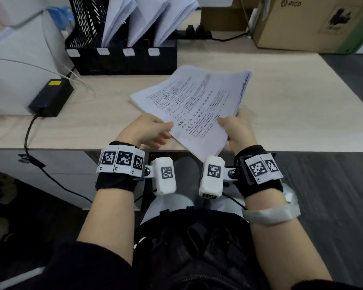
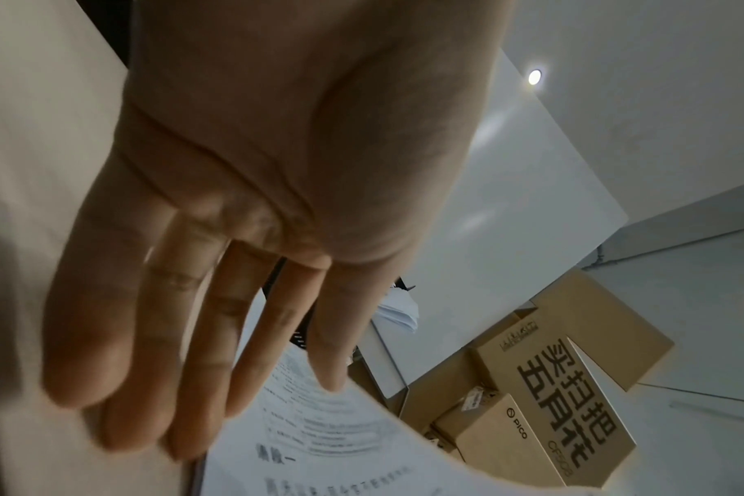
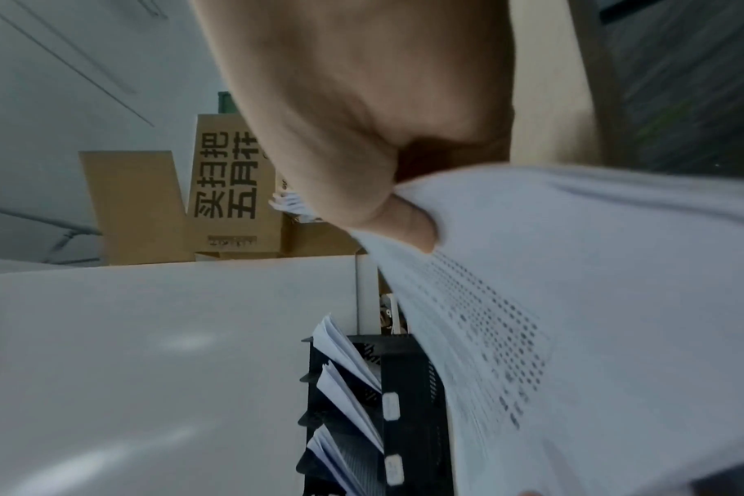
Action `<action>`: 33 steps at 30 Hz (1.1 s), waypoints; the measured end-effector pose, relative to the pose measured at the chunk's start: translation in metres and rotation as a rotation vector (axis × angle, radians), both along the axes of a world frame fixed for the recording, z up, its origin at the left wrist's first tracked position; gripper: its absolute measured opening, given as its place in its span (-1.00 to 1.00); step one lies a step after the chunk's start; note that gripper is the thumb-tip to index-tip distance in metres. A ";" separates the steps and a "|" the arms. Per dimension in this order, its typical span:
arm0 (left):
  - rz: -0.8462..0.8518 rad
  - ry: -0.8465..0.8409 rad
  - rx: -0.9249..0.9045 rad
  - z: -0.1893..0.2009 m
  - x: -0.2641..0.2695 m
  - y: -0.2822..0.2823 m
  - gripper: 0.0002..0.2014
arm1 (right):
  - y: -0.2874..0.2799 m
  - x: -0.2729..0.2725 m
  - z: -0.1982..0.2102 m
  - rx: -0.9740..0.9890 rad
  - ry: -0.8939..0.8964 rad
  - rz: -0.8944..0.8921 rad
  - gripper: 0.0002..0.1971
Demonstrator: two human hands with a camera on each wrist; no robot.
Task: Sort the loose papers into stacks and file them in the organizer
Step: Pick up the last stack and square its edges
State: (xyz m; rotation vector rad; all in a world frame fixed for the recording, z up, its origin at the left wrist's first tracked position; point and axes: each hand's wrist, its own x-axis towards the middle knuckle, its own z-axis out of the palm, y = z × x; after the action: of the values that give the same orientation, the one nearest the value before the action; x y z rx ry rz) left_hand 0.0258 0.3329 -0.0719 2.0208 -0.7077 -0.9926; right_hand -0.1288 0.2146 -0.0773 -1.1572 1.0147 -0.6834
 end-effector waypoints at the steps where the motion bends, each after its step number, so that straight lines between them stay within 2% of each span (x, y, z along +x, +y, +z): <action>1: -0.012 -0.004 -0.006 0.000 -0.001 -0.003 -0.76 | -0.003 -0.005 0.002 -0.063 -0.005 -0.006 -0.72; 3: 0.049 -0.043 -0.084 0.000 0.000 -0.010 -0.80 | -0.008 -0.014 0.007 -0.175 -0.009 -0.035 -0.67; 5: 0.196 -0.164 -0.221 -0.001 0.006 -0.016 -0.82 | -0.016 -0.022 0.010 -0.261 -0.027 -0.073 -0.67; 9: 0.394 -0.484 -0.337 -0.001 0.024 -0.026 -0.52 | -0.029 -0.038 0.016 -0.397 -0.105 -0.083 -0.78; 11: 0.436 -0.525 -0.376 0.004 0.032 -0.028 -0.38 | -0.032 -0.041 0.020 -0.470 -0.151 -0.045 -0.76; 12: 0.441 -0.523 -0.417 0.007 0.036 -0.031 -0.37 | -0.034 -0.042 0.022 -0.495 -0.180 -0.042 -0.70; 13: 0.428 -0.509 -0.493 0.009 0.039 -0.033 -0.45 | -0.036 -0.043 0.024 -0.507 -0.210 -0.046 -0.63; 15: 0.416 -0.446 -0.650 0.013 0.046 -0.037 -0.77 | -0.043 -0.042 0.028 -0.497 -0.280 -0.060 -0.61; 16: 0.422 -0.393 -0.711 0.016 0.046 -0.039 -0.81 | -0.047 -0.042 0.028 -0.478 -0.306 -0.074 -0.64; 19: 0.466 -0.215 -0.866 0.017 0.043 -0.039 -0.72 | -0.054 -0.043 0.018 -0.415 -0.315 -0.093 -0.82; 20: 0.469 -0.190 -0.880 0.015 0.039 -0.039 -0.73 | -0.054 -0.045 0.013 -0.391 -0.291 -0.093 -0.88; 22: 0.442 -0.167 -0.863 0.009 0.030 -0.040 -0.83 | -0.055 -0.047 0.000 -0.342 -0.228 -0.102 -0.77; 24: 0.420 -0.124 -0.863 0.002 0.021 -0.041 -0.94 | -0.053 -0.046 -0.006 -0.322 -0.213 -0.109 -0.85; 25: 0.421 -0.101 -0.871 0.002 0.019 -0.043 -0.91 | -0.052 -0.044 -0.006 -0.321 -0.224 -0.114 -0.89; 29: 0.425 -0.059 -0.929 0.012 0.018 -0.044 -0.83 | -0.053 -0.036 0.004 -0.357 -0.308 -0.157 -0.64; 32: 0.434 -0.055 -0.934 0.009 0.022 -0.039 -0.98 | -0.056 -0.038 0.002 -0.315 -0.322 -0.177 -0.64; 33: 0.456 -0.041 -0.914 0.006 0.021 -0.038 -0.93 | -0.054 -0.039 -0.001 -0.307 -0.296 -0.177 -0.71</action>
State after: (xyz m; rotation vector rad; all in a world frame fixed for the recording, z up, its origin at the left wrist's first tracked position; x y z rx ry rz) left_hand 0.0468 0.2946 -0.0655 1.2899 -0.5373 -0.2599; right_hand -0.1674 0.1602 -0.0785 -1.1932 0.7824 -1.1468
